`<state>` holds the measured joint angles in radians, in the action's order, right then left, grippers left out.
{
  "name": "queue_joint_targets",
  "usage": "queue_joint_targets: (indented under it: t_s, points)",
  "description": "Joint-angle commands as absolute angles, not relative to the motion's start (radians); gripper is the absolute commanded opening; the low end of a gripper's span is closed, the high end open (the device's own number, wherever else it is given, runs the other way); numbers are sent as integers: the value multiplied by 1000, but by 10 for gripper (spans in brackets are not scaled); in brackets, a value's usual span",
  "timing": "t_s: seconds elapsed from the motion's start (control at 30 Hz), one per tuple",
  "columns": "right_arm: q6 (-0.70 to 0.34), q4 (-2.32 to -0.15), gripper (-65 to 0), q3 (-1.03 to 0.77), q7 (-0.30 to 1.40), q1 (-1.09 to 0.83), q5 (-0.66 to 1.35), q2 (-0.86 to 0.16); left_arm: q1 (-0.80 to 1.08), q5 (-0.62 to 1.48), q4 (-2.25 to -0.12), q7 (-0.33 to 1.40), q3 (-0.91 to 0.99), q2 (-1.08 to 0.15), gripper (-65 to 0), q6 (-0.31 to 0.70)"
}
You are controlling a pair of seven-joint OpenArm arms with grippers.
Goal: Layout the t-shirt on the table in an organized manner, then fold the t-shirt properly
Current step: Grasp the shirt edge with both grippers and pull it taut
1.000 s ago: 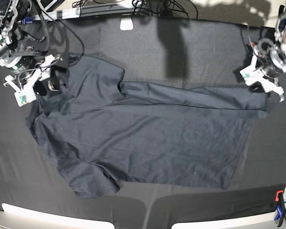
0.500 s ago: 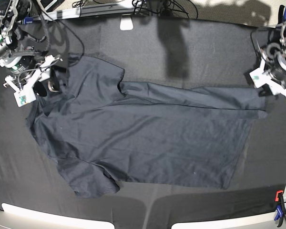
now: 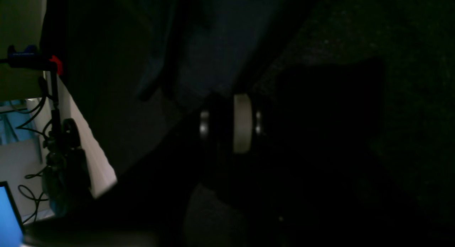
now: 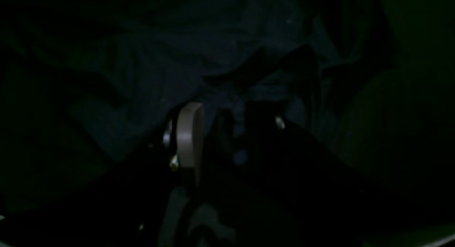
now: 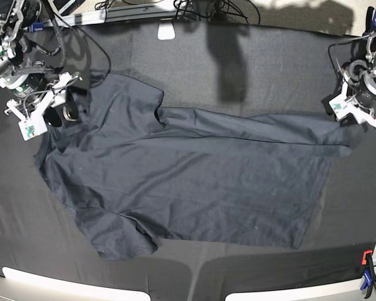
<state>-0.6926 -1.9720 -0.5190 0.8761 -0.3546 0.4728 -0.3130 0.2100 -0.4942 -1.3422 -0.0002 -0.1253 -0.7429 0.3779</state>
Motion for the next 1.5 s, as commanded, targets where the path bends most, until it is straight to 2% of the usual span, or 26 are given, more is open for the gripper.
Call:
queue_joint_targets:
  t_s: [0.0, 0.03, 0.23, 0.33, 0.5, 0.63, 0.77, 0.93, 1.1, 1.47]
  points:
    - [-698, -1990, -409, -525, 854, -350, 513, -327, 207, -497, -1346, 14, -121, -762, -632, 384]
    - [-698, -1990, -409, -525, 854, -350, 540, -327, 207, -497, -1346, 14, -121, -762, -648, 384]
    - [-698, -1990, -409, -523, 887, -350, 624, -352, 207, -497, -1346, 14, -121, -762, -650, 384]
    - [-698, -1990, -410, -518, 968, -355, 551, -400, 208, -497, -1346, 14, -121, -762, -650, 384]
    - [-698, -1990, -420, -435, 950, -429, 505, -486, 207, -497, -1346, 14, -121, -762, -650, 384]
    - [-698, -1991, -428, -290, 879, -453, 266, -496, 207, -497, -1346, 31, -121, -762, -650, 384]
    - [-580, -1990, -428, -156, 806, -452, 46, -497, 207, -497, -1346, 57, -121, -762, -650, 384]
    - [-478, -1988, -428, -7, 773, -452, -125, -498, 207, -497, -1346, 59, -121, -762, -650, 384]
    - [-310, -1953, -428, 46, 770, -451, -263, -498, 198, -497, -1346, 59, -121, -762, -650, 384]
    - [-250, -1774, -428, 39, 730, -422, -347, -499, 179, -497, -1346, 60, -121, -762, -650, 382]
